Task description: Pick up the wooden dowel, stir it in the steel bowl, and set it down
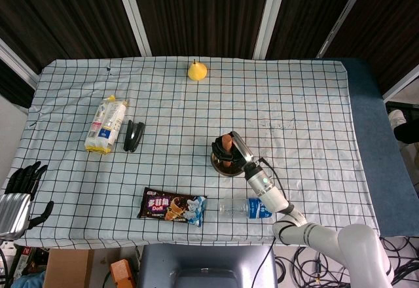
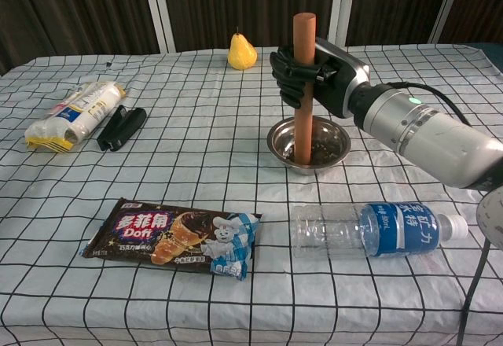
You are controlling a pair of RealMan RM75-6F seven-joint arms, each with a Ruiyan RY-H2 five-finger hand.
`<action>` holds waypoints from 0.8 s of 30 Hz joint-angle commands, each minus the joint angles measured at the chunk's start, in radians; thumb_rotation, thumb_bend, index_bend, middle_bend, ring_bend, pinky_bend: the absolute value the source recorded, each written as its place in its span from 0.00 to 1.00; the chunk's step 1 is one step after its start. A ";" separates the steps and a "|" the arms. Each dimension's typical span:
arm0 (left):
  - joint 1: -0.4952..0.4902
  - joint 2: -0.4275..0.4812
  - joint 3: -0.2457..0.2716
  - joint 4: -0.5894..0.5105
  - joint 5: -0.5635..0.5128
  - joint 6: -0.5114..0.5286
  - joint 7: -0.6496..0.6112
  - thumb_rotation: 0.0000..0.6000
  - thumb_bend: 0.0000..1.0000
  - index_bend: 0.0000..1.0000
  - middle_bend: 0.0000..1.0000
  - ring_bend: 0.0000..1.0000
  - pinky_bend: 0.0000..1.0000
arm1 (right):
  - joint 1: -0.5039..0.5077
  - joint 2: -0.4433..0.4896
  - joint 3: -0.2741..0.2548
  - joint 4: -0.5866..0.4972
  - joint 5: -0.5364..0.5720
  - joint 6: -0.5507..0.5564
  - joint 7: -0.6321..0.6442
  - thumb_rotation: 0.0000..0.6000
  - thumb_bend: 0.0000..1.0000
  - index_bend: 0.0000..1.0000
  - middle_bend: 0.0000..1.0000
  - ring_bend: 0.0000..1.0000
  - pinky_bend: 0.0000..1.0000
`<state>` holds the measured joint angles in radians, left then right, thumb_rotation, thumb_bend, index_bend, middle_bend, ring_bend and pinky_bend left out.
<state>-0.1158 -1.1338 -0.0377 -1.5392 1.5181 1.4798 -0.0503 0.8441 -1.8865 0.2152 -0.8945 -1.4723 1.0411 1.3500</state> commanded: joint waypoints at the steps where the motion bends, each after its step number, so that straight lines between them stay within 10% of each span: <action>1: 0.003 0.001 -0.001 0.000 -0.001 0.005 -0.003 1.00 0.38 0.00 0.00 0.00 0.04 | -0.006 0.003 0.003 0.005 -0.004 0.017 0.032 1.00 1.00 1.00 0.98 0.96 0.93; 13: 0.004 0.000 -0.003 -0.002 0.000 0.008 0.002 1.00 0.38 0.00 0.00 0.00 0.04 | -0.017 0.084 0.034 -0.119 -0.004 0.064 0.030 1.00 1.00 1.00 0.98 0.96 0.93; 24: 0.001 0.001 -0.002 0.000 0.000 0.003 -0.002 1.00 0.38 0.00 0.00 0.00 0.04 | -0.019 0.020 0.011 -0.024 0.013 0.016 0.074 1.00 1.00 1.00 0.98 0.96 0.93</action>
<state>-0.1145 -1.1327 -0.0400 -1.5396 1.5186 1.4826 -0.0520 0.8247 -1.8642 0.2276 -0.9225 -1.4592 1.0585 1.4216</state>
